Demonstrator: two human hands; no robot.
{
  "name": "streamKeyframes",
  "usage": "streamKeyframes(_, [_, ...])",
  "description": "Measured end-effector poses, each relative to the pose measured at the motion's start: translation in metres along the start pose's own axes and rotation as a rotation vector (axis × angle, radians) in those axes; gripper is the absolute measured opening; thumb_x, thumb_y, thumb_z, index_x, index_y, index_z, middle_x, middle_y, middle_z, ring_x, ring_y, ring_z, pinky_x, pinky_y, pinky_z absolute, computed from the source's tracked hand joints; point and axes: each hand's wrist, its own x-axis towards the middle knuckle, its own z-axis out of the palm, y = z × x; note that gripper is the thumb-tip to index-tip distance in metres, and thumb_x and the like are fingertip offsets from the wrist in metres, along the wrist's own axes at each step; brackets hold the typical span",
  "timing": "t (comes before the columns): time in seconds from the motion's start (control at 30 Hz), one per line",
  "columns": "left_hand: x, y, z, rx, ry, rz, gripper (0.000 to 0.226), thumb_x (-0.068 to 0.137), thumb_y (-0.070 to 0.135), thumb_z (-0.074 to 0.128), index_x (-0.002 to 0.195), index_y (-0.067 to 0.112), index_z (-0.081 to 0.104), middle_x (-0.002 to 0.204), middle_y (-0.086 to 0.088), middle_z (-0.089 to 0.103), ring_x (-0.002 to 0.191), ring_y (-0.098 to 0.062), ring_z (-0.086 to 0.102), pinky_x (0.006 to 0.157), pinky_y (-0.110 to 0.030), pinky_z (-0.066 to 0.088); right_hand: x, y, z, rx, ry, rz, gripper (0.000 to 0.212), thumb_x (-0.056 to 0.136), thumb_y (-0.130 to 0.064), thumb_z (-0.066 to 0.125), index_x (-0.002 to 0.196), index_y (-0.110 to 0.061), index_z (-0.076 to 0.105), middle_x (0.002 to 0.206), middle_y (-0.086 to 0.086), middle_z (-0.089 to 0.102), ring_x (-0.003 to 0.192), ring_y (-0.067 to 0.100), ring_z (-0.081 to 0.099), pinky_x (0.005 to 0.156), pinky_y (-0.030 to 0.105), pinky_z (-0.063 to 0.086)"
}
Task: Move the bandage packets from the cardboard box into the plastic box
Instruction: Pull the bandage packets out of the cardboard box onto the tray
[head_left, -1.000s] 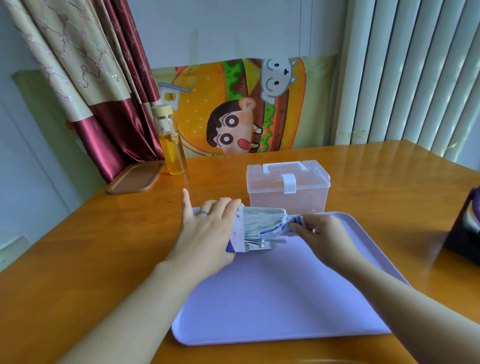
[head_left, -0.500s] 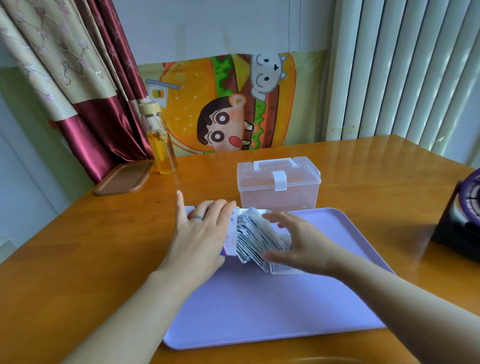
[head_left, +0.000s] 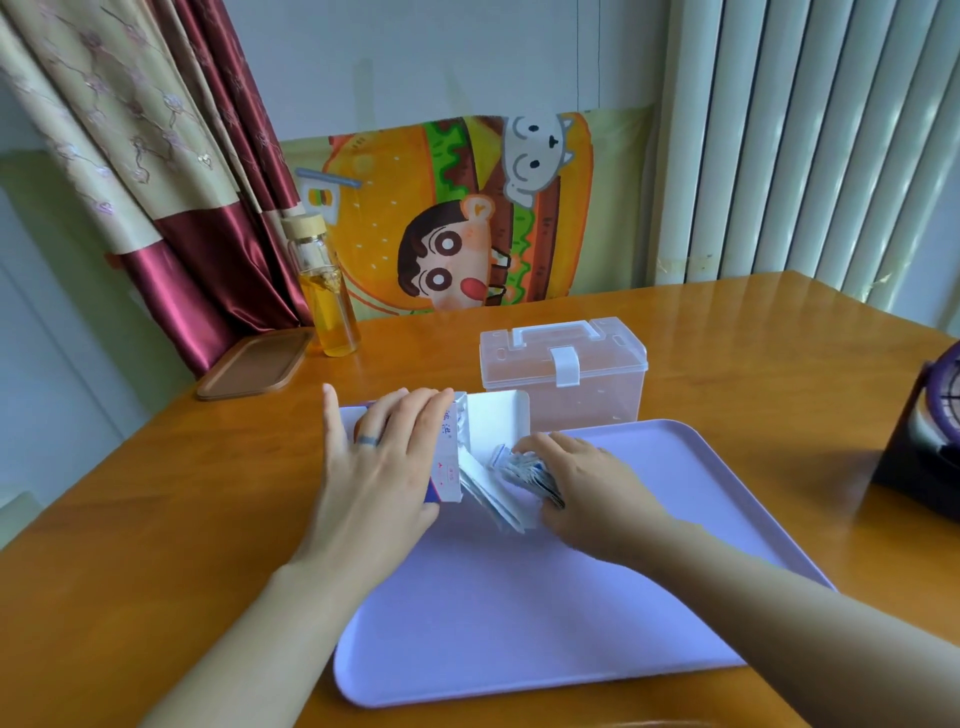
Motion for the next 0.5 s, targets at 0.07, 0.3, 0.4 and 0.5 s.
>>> streamKeyframes(0.07, [0.001,-0.004,0.000,-0.004,0.006,-0.027,0.107,0.043,0.030,0.088,0.138,0.012,0.041,0.131,-0.005,0.052,0.122,-0.027,0.051,0.105,-0.069,0.016,0.000,0.005,-0.005,-0.114,-0.051,-0.021,0.055,0.083,-0.017,0.050,0.135,-0.029,0.036,0.129,-0.005,0.050,0.115,0.022,0.047,0.083,0.029,0.033])
streamKeyframes(0.3, [0.000,-0.009,0.002,-0.043,0.084,-0.052,0.103,0.050,0.028,0.086,0.138,0.011,0.036,0.135,-0.005,0.047,0.127,-0.025,0.042,0.107,-0.066,0.015,-0.002,0.003,-0.033,-0.065,-0.323,-0.063,0.071,0.079,-0.041,0.066,0.140,-0.034,0.031,0.133,-0.007,0.047,0.122,0.015,0.043,0.095,0.028,0.035])
streamKeyframes(0.4, [-0.001,-0.009,0.002,-0.082,0.133,-0.045,0.102,0.052,0.031,0.086,0.138,0.011,0.034,0.136,-0.006,0.046,0.128,-0.025,0.041,0.108,-0.066,0.017,0.003,-0.007,-0.050,0.169,-0.133,-0.040,0.059,0.078,-0.042,0.070,0.132,-0.034,0.046,0.124,-0.012,0.056,0.111,0.007,0.053,0.089,0.023,0.043])
streamKeyframes(0.5, [0.001,-0.007,0.001,-0.122,0.192,-0.024,0.098,0.058,0.037,0.081,0.139,0.010,0.033,0.137,-0.006,0.043,0.130,-0.025,0.040,0.109,-0.064,0.017,0.012,-0.020,-0.057,0.284,0.086,-0.105,0.043,0.087,-0.025,0.064,0.128,-0.029,0.051,0.120,-0.011,0.058,0.098,0.002,0.055,0.084,0.023,0.047])
